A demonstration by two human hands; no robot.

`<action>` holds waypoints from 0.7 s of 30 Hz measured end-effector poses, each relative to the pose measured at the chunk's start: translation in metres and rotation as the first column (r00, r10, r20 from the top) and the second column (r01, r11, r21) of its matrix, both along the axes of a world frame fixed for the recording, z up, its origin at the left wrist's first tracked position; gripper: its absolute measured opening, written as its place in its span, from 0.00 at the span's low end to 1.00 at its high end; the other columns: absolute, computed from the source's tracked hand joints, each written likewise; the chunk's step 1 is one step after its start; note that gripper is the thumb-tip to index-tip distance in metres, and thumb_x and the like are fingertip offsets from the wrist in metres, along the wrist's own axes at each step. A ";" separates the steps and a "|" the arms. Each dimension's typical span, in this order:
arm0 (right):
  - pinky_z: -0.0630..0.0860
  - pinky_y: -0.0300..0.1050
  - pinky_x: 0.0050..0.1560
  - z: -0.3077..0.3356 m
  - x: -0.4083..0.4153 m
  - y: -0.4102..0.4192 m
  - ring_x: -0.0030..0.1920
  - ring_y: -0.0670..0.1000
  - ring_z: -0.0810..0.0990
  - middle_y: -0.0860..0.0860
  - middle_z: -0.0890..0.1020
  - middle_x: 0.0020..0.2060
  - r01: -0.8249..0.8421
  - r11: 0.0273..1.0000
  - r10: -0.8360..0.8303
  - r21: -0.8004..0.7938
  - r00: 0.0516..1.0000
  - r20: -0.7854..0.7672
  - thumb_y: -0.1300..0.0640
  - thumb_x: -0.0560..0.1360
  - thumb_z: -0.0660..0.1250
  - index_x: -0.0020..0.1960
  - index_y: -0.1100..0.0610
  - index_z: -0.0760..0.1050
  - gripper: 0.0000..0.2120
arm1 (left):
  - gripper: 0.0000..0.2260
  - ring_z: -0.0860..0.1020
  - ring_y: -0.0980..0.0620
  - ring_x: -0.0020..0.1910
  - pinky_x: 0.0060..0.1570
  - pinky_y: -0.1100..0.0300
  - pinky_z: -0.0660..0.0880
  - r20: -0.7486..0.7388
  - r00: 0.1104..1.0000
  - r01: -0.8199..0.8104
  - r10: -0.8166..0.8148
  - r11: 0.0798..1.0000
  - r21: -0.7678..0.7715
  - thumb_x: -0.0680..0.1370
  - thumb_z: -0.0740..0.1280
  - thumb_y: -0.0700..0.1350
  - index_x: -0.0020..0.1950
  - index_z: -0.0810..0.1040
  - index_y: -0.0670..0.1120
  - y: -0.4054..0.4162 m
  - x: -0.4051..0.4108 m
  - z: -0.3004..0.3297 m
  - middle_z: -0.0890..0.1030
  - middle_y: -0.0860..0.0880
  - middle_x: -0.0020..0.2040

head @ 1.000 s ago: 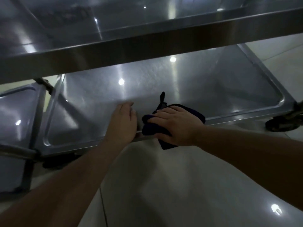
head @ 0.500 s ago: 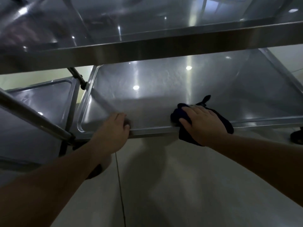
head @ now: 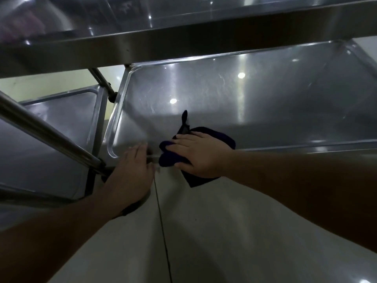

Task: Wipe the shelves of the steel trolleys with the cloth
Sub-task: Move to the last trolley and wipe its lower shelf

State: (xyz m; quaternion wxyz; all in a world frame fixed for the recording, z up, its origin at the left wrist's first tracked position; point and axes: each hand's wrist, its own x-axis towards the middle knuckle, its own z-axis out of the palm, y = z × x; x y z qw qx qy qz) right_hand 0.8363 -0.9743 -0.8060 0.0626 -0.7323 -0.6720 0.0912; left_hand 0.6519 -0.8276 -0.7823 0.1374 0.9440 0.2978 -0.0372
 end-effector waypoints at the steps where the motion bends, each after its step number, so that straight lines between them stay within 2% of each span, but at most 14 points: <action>1: 0.56 0.54 0.78 0.001 0.004 -0.008 0.79 0.52 0.62 0.49 0.67 0.79 -0.017 1.000 0.016 0.024 0.999 0.032 0.36 0.84 0.50 0.82 0.49 0.60 0.31 | 0.25 0.65 0.36 0.78 0.77 0.42 0.61 0.001 1.000 -0.002 0.002 1.000 0.000 0.83 0.64 0.41 0.80 0.64 0.37 0.000 0.000 0.000 0.67 0.36 0.78; 4: 0.69 0.55 0.70 0.001 0.013 -0.038 0.68 0.55 0.75 0.50 0.77 0.70 0.000 0.995 -0.016 0.104 0.987 0.157 0.39 0.84 0.54 0.77 0.51 0.67 0.26 | 0.24 0.66 0.37 0.77 0.77 0.43 0.61 0.013 1.000 0.010 -0.010 1.000 0.020 0.84 0.63 0.42 0.79 0.66 0.37 0.000 -0.004 0.001 0.69 0.37 0.78; 7: 0.74 0.56 0.58 0.000 0.016 -0.074 0.56 0.57 0.76 0.51 0.78 0.60 0.056 0.988 -0.089 0.144 0.968 0.233 0.40 0.83 0.56 0.72 0.52 0.70 0.23 | 0.23 0.69 0.39 0.73 0.75 0.43 0.65 0.042 0.998 0.037 -0.037 0.999 0.007 0.84 0.58 0.46 0.76 0.69 0.37 -0.001 -0.006 0.003 0.72 0.38 0.73; 9: 0.76 0.56 0.54 0.003 0.023 -0.099 0.52 0.57 0.76 0.52 0.78 0.56 0.076 0.988 -0.110 0.131 0.954 0.277 0.41 0.84 0.52 0.70 0.53 0.71 0.23 | 0.21 0.69 0.41 0.71 0.74 0.44 0.66 0.079 0.997 -0.001 0.004 0.999 -0.032 0.83 0.61 0.46 0.75 0.70 0.40 0.001 -0.004 0.006 0.72 0.40 0.71; 13: 0.78 0.55 0.48 0.017 0.047 -0.138 0.49 0.59 0.77 0.56 0.77 0.53 0.105 0.994 -0.092 -0.011 0.911 0.401 0.42 0.85 0.46 0.66 0.56 0.72 0.25 | 0.24 0.68 0.41 0.73 0.74 0.44 0.66 0.122 0.992 0.029 -0.028 1.000 -0.008 0.83 0.64 0.45 0.78 0.68 0.40 0.000 0.005 0.007 0.71 0.40 0.73; 16: 0.77 0.52 0.46 0.027 0.053 -0.149 0.49 0.57 0.77 0.55 0.76 0.54 0.128 0.986 -0.065 -0.112 0.891 0.449 0.42 0.86 0.44 0.66 0.56 0.72 0.25 | 0.23 0.69 0.42 0.71 0.72 0.47 0.67 0.202 0.979 0.045 -0.035 0.998 -0.045 0.82 0.65 0.44 0.76 0.70 0.41 -0.013 0.011 0.010 0.73 0.41 0.71; 18: 0.77 0.52 0.45 0.033 0.046 -0.150 0.49 0.58 0.77 0.55 0.76 0.54 0.151 0.973 -0.061 -0.172 0.895 0.443 0.41 0.84 0.45 0.66 0.57 0.71 0.26 | 0.22 0.71 0.42 0.68 0.70 0.47 0.69 0.237 0.971 0.052 -0.033 0.996 -0.073 0.81 0.64 0.45 0.74 0.73 0.41 -0.031 0.012 0.010 0.74 0.42 0.69; 21: 0.78 0.54 0.48 0.047 0.029 -0.143 0.53 0.59 0.78 0.56 0.77 0.56 0.275 0.935 -0.173 -0.224 0.905 0.390 0.40 0.83 0.47 0.66 0.57 0.70 0.26 | 0.21 0.75 0.38 0.65 0.69 0.45 0.70 0.313 0.947 0.094 -0.066 0.993 -0.075 0.77 0.65 0.43 0.69 0.76 0.39 -0.068 0.007 0.010 0.77 0.39 0.66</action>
